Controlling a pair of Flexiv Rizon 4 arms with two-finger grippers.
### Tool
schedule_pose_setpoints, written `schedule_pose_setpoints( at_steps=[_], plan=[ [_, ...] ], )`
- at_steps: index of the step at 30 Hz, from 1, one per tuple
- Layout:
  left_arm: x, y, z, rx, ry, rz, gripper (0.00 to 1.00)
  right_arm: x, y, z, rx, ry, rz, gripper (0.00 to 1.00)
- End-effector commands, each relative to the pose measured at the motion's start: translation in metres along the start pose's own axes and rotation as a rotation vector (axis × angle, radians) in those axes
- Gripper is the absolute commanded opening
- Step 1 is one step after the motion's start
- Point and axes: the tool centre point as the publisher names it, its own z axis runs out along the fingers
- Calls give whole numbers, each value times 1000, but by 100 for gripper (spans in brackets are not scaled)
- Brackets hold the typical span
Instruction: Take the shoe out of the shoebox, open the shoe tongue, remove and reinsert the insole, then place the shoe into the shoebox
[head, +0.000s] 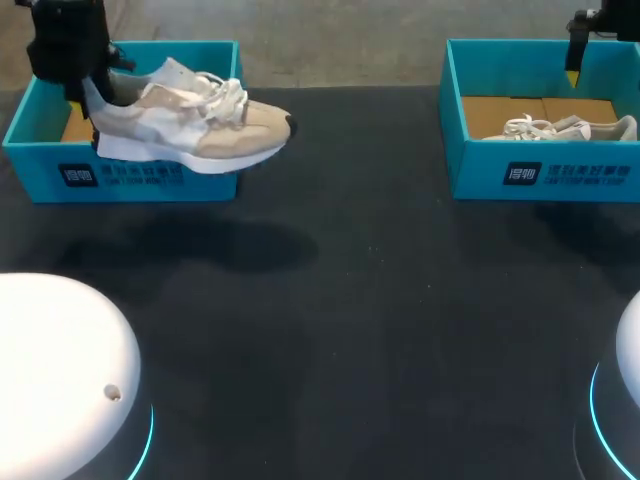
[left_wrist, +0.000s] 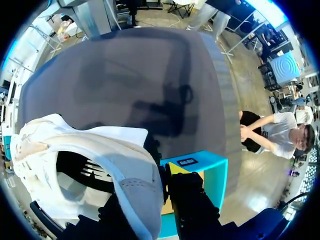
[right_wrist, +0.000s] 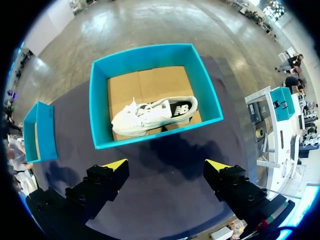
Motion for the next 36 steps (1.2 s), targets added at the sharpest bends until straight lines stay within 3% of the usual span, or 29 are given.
schedule_pose_setpoints(
  at_steps=[1,14,26,36],
  plan=[
    [2,-9,-1,-139,-3,0,0,0,1,0,2,-1,0,100],
    [2,-9,-1,-139,-3,0,0,0,1,0,2,-1,0,100],
    [-47,-63,4,-140,92,-60,0,0,1,0,2,-1,0,100],
    [-102,-110,41,-84,46,-83,0,0,1,0,2,-1,0,100]
  ],
)
